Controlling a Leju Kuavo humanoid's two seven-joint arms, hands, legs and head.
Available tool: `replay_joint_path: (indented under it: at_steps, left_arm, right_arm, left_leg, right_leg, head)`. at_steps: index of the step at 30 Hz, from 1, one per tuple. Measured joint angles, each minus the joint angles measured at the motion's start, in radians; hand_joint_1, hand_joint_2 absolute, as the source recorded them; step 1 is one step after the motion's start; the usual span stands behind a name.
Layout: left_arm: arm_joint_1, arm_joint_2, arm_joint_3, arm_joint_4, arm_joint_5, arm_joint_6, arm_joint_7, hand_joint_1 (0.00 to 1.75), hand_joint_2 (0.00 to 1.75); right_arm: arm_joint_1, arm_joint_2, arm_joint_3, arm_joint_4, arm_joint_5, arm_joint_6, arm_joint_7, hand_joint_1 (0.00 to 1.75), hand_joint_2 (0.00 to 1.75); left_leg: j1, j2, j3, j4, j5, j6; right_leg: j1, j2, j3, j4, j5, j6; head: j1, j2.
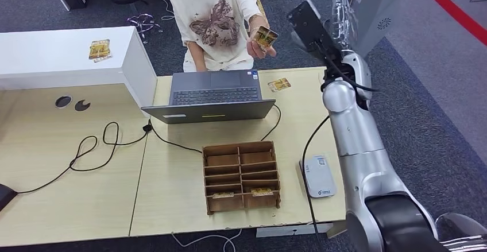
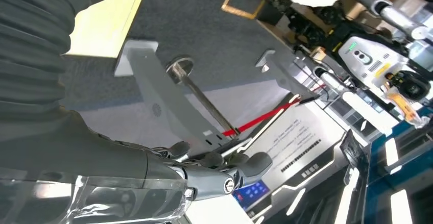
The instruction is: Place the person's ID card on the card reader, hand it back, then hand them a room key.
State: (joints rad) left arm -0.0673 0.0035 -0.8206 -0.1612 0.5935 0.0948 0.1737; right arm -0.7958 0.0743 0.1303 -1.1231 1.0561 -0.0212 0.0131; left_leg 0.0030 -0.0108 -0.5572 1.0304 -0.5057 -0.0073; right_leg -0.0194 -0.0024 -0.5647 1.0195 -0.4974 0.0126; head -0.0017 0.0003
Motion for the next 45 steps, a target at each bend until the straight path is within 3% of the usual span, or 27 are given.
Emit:
replay_joint_path:
  at_steps: [5,13,17,21,25,31,39,45]
  left_arm:
    - [0.0,-0.002,0.0,0.002,0.04,0.007,0.006,0.0,0.0]
    - [0.001,-0.009,0.0,0.002,0.082,0.014,0.016,0.0,0.0]
    - [0.002,-0.017,0.0,0.002,0.105,0.023,0.023,0.0,0.0]
    - [0.006,-0.027,0.0,0.002,0.129,0.035,0.024,0.0,0.0]
    - [0.013,-0.034,0.0,0.002,0.144,0.042,0.025,0.0,0.0]
    - [0.017,-0.036,0.0,0.006,0.157,0.046,0.033,0.0,0.0]
    - [0.017,-0.037,-0.003,0.007,0.17,0.046,0.036,0.0,0.0]
    - [0.016,-0.038,-0.019,0.007,0.184,0.048,0.038,0.0,0.0]
  right_arm:
    - [0.062,-0.001,-0.08,-0.081,-0.113,0.049,-0.057,0.0,1.75]
    - [0.133,0.023,-0.115,-0.147,-0.264,0.068,-0.084,0.0,1.75]
    - [0.195,0.023,-0.116,-0.209,-0.439,0.113,-0.128,0.0,0.0]
    - [0.318,-0.015,-0.116,-0.316,-0.673,0.15,-0.182,0.0,0.0]
    - [0.502,-0.092,-0.133,-0.461,-0.881,0.196,-0.275,0.0,0.0]
    - [0.775,-0.157,-0.209,-0.649,-1.029,0.263,-0.386,0.0,0.0]
    - [1.018,-0.147,-0.281,-0.774,-0.98,0.336,-0.468,0.0,0.0]
    - [1.132,-0.087,-0.257,-0.829,-0.764,0.243,-0.557,0.0,0.0]
  left_leg:
    - [0.0,0.0,0.0,0.0,0.0,0.0]
    - [0.0,0.0,0.0,0.0,0.0,0.0]
    - [0.0,0.0,0.0,0.0,0.0,0.0]
    - [0.0,-0.001,0.0,0.0,0.0,0.0]
    - [0.0,-0.003,-0.001,0.0,-0.001,0.001]
    - [0.0,-0.003,-0.002,0.0,-0.003,0.002]
    - [0.0,-0.001,-0.001,-0.001,-0.003,0.002]
    - [0.0,-0.001,-0.001,-0.001,-0.003,0.002]
  right_leg:
    - [0.0,0.0,0.0,0.0,0.0,0.0]
    - [0.0,0.0,0.0,0.0,0.0,0.0]
    - [0.0,-0.001,0.0,0.0,0.0,0.0]
    - [0.0,-0.003,0.0,-0.001,-0.001,0.0]
    - [0.0,-0.004,0.001,-0.003,-0.001,0.001]
    - [0.0,-0.004,0.0,-0.003,-0.001,0.001]
    - [0.0,-0.003,0.0,-0.003,-0.001,0.001]
    - [0.0,-0.002,0.0,-0.003,-0.002,0.001]
  head:
    - [0.0,0.0]
    - [0.0,0.0]
    - [0.0,0.0]
    - [0.0,0.0]
    - [0.0,0.0]
    - [0.0,0.0]
    - [0.0,0.0]
    - [0.0,0.0]
